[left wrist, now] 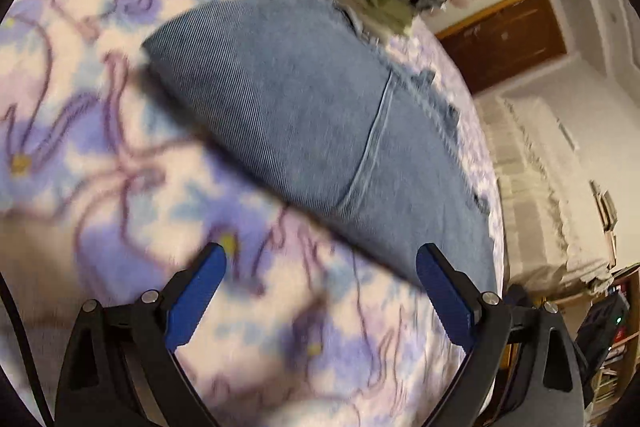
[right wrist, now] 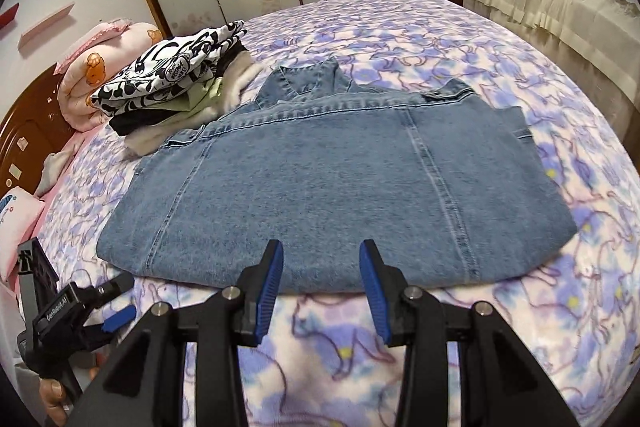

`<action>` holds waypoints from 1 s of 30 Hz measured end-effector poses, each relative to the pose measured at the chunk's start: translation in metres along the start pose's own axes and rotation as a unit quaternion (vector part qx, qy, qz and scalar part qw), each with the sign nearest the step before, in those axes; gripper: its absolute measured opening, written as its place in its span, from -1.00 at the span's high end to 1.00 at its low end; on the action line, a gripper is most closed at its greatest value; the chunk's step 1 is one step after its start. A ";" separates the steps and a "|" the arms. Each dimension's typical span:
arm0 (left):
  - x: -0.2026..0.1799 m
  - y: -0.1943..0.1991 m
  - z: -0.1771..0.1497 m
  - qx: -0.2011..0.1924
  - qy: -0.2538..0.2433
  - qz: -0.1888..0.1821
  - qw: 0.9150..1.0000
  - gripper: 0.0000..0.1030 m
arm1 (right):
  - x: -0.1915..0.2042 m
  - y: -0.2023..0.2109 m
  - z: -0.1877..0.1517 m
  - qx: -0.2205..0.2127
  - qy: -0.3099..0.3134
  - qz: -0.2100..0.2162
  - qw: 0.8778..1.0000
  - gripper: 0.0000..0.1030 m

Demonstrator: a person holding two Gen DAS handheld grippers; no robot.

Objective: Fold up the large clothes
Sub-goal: 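Grasp the folded jacket edge with the left tool and lift it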

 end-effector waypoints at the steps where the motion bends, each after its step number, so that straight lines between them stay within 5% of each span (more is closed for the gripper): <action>1: 0.000 -0.003 0.007 -0.009 -0.003 0.000 1.000 -0.84 | 0.001 -0.004 -0.001 -0.001 -0.001 0.002 1.000 0.23; 12: -0.003 -0.045 0.089 -0.080 0.011 -0.004 0.997 -0.75 | 0.011 -0.043 0.005 -0.002 0.020 0.002 1.000 0.23; 13: -0.004 -0.049 0.093 -0.080 0.016 0.001 0.997 -0.61 | 0.012 -0.047 0.009 -0.002 0.024 0.001 1.000 0.23; 15: -0.005 -0.058 0.098 -0.073 0.022 0.008 0.997 0.25 | 0.014 -0.056 0.021 -0.010 0.033 -0.003 0.999 0.23; 16: -0.002 -0.062 0.098 -0.064 0.025 0.019 0.997 0.49 | 0.015 -0.061 0.026 -0.011 0.039 -0.005 0.999 0.23; 19: -0.006 -0.061 0.100 -0.066 0.033 0.018 0.997 0.68 | 0.020 -0.085 0.039 -0.002 0.053 -0.018 0.998 0.38; 21: -0.014 -0.054 0.100 -0.077 0.007 0.033 0.996 0.73 | 0.023 -0.106 0.043 0.013 0.070 -0.028 0.997 0.74; 24: -0.043 -0.038 0.100 -0.106 -0.057 0.060 0.991 0.76 | 0.025 -0.145 0.028 0.071 0.105 -0.041 0.991 0.81; 30: -0.128 -0.004 0.087 -0.156 -0.173 0.079 0.969 0.78 | 0.019 -0.144 0.027 0.089 0.071 0.010 0.993 0.81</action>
Point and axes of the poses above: each gripper's, at about its wrist camera, not at the fingertips, and y roughly against the way its jaws point, x to its left, z to its top, the point moved 10 cm from there along -y, roughly the way its jaws point, and after that the axes turned 2 degrees about -y, right-handed, at the moved point
